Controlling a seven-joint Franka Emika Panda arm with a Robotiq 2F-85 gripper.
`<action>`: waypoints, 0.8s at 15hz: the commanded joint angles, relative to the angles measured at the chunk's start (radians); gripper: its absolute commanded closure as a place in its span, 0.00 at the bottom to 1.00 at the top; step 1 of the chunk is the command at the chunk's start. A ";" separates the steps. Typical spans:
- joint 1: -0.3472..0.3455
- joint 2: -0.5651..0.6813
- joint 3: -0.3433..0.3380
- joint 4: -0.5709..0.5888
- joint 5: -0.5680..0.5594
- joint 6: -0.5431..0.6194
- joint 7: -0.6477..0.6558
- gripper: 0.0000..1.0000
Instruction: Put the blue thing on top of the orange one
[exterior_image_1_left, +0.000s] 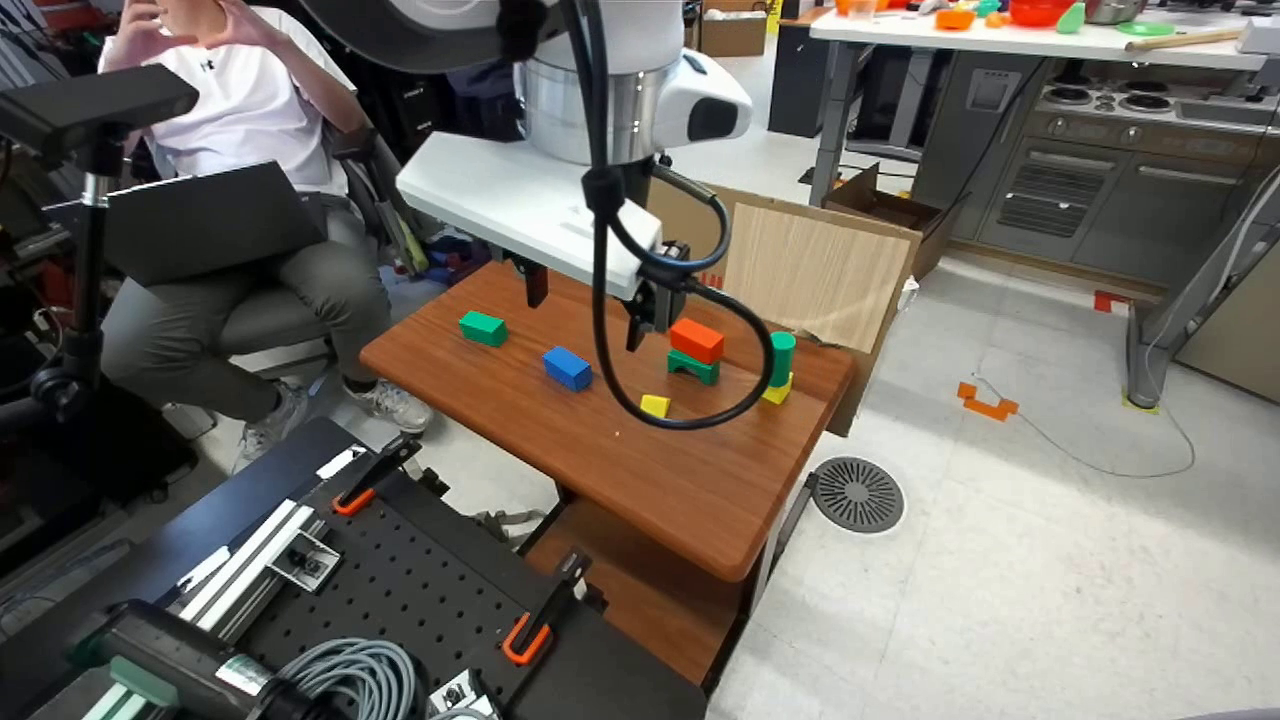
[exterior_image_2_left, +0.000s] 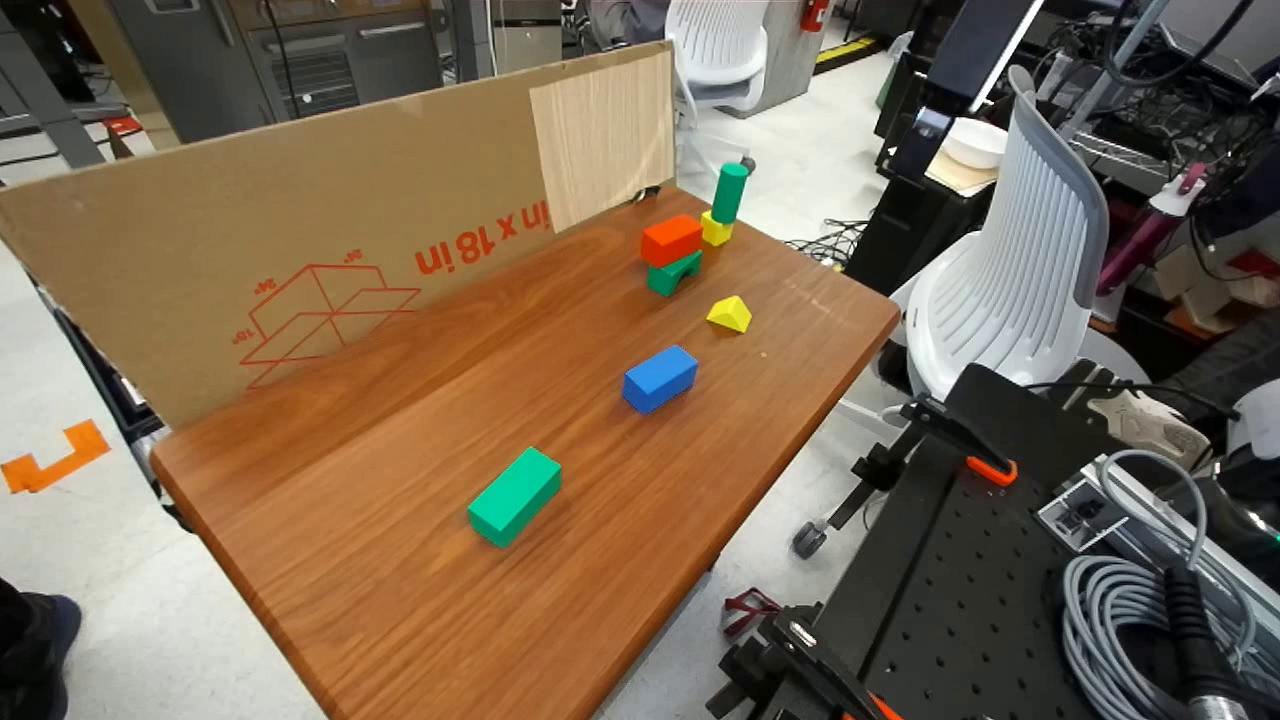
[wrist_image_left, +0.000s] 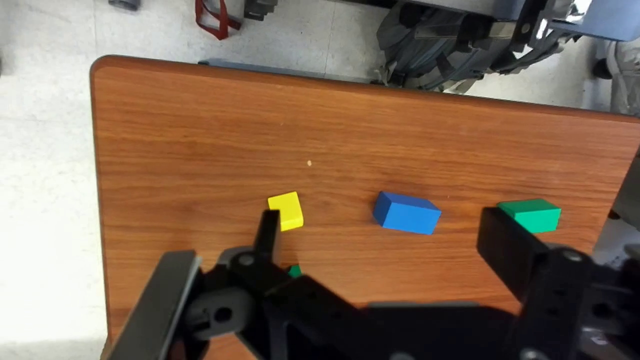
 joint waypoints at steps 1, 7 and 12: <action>-0.003 0.039 0.073 -0.036 -0.045 0.103 0.196 0.00; 0.018 0.115 0.155 -0.057 -0.093 0.225 0.363 0.00; 0.028 0.178 0.197 -0.039 -0.069 0.330 0.413 0.00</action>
